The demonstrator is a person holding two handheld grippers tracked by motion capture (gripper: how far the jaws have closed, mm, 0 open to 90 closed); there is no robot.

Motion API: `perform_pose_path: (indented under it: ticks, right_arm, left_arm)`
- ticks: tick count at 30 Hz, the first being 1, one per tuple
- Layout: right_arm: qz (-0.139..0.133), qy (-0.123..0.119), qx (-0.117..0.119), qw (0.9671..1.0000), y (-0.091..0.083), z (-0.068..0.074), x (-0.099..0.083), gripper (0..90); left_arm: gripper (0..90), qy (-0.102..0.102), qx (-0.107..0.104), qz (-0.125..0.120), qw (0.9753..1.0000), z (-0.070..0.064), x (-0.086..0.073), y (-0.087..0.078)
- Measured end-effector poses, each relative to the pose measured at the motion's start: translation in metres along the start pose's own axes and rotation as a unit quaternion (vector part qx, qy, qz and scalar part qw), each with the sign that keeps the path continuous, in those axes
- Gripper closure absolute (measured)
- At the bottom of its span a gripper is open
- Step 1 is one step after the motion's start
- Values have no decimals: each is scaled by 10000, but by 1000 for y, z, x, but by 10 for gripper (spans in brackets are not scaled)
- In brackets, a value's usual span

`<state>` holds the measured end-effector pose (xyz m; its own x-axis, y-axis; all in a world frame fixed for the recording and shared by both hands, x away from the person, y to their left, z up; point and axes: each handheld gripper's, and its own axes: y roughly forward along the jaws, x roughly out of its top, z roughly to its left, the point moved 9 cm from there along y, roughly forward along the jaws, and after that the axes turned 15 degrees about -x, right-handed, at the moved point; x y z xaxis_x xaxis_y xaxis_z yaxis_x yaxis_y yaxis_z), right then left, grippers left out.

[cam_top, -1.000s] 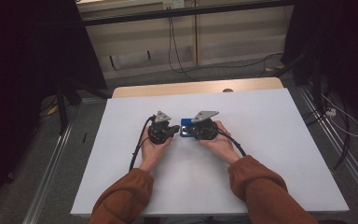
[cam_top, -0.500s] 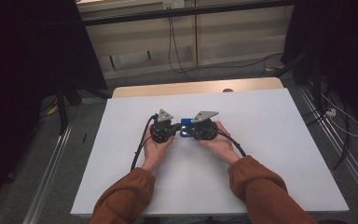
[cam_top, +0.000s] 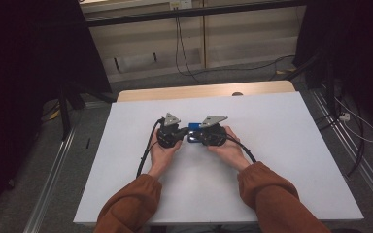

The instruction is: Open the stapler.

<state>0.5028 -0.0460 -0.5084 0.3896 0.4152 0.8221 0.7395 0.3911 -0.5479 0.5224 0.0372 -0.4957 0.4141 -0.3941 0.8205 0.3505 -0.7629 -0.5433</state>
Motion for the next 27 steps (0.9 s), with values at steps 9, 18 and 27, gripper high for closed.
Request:
perform_pose_path:
  ticks: [9, 18, 27]
  right_arm:
    - [19, 88, 20, 10000, 0, -1, 0, 900]
    - [25, 83, 5, 10000, 0, -1, 0, 900]
    - [18, 100, -19, 9999, 0, 0, 0, 900]
  left_arm:
    - [900, -19, -32, -41, 10000, 0, 2, -1]
    - [900, -16, -44, -173, 9998, -2, 8, -2]
    - [900, -7, -108, -258, 9996, -5, 15, -5]
